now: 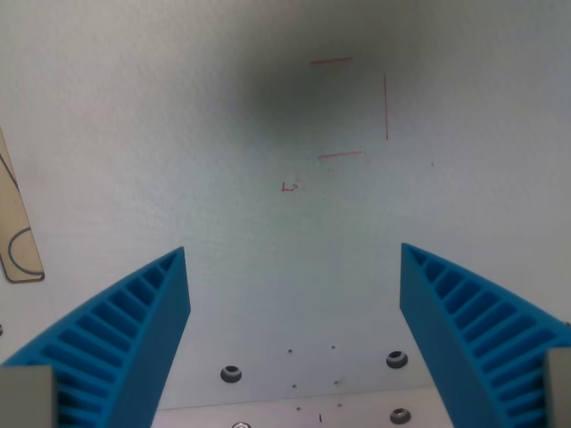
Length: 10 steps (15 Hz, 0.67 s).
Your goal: Move in gripper positive x
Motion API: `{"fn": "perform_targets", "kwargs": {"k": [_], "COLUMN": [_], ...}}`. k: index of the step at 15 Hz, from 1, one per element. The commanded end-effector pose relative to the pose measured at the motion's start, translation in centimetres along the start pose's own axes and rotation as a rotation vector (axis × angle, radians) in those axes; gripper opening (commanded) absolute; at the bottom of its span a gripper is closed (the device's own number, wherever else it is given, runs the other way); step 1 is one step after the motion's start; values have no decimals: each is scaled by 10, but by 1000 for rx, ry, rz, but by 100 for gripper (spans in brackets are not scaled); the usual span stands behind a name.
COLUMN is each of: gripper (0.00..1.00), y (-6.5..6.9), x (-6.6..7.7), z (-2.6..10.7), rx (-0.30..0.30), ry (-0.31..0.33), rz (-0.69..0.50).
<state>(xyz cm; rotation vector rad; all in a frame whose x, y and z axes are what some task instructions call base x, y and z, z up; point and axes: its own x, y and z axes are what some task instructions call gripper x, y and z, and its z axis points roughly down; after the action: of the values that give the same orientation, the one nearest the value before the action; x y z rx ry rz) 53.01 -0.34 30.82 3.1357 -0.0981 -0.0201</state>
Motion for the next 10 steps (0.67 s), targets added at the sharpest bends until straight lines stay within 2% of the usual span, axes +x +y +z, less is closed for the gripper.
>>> {"fn": "perform_targets", "kwargs": {"k": [1, 10], "gripper": [100, 100], "y": [0, 0], "x": [5, 50], "z": [-1, -1], "rx": [0, 0], "ry": [2, 2], "rz": [0, 0]}}
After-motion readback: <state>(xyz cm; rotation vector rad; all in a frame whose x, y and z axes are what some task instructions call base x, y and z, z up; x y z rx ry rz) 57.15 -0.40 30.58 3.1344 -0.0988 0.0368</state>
